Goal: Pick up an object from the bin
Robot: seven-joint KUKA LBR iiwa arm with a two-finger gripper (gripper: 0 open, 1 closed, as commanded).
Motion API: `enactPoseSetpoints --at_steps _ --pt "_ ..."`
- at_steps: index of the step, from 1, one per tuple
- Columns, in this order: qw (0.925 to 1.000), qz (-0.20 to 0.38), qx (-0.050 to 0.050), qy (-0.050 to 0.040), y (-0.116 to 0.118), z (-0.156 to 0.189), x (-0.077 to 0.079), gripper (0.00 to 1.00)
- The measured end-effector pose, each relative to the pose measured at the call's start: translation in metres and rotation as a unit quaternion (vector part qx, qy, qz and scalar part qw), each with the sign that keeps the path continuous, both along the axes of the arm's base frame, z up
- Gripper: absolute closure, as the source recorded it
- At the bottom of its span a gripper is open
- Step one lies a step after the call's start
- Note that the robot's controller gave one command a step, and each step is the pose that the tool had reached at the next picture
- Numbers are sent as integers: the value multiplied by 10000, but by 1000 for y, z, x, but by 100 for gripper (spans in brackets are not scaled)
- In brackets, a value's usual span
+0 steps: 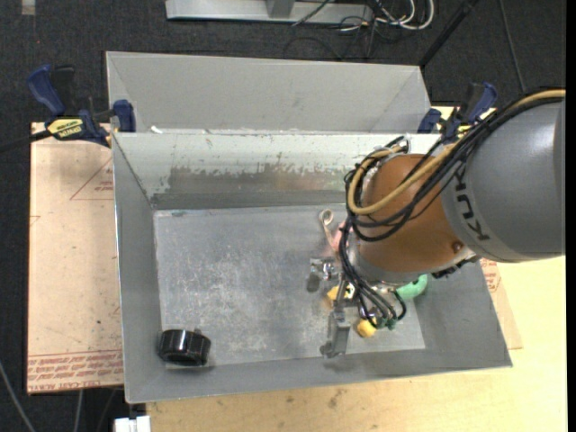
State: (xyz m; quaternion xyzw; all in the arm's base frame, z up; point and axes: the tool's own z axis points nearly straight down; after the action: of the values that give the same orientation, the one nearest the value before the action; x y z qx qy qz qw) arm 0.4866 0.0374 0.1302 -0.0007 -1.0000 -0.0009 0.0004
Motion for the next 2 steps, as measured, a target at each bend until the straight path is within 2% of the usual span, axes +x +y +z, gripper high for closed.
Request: enactPoseSetpoints --at_steps 1,2 --pt "10000 0 0 0 0 0 0 0" --pt "9996 -292 13 26 -23 19 17 0"
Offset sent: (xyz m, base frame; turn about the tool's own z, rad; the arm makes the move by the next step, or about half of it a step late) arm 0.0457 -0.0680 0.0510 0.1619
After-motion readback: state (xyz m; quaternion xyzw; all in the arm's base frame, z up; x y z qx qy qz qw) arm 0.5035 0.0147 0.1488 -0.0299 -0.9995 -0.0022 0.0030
